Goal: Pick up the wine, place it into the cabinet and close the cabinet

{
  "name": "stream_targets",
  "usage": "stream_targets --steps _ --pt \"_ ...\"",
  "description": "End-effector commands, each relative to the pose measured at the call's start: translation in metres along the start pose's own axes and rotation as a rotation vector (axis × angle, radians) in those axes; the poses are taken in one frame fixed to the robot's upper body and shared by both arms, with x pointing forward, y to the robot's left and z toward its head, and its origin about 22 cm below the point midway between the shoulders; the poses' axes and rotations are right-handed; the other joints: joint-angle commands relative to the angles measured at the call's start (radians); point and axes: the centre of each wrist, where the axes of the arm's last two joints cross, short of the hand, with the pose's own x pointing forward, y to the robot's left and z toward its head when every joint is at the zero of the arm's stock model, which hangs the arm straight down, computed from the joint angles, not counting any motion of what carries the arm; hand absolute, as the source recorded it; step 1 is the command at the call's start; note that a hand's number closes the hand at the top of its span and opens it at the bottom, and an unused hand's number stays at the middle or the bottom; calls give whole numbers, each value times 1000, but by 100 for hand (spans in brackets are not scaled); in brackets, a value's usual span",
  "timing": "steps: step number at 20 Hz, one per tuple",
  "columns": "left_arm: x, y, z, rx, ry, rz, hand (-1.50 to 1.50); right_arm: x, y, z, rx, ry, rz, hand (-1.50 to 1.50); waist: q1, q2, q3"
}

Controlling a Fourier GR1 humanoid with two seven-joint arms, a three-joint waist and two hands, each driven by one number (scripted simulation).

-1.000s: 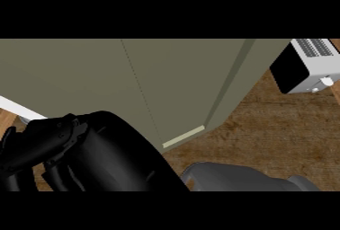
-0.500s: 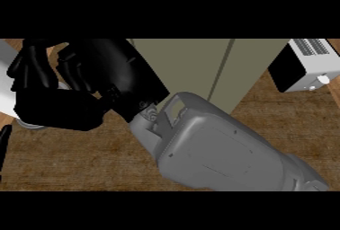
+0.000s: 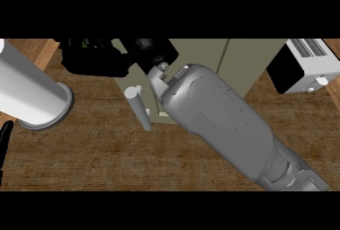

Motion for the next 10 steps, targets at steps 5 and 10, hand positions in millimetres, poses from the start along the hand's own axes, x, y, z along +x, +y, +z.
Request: stream_targets --steps 5,10 --pt "2 1 -8 -8 -4 5 -150 -32 -54 -13 -102 41 83 150 1 26 -1" --pt "-3 -5 -12 -3 -27 -8 -150 -51 -66 -6 -99 47 135 150 -6 29 -1"
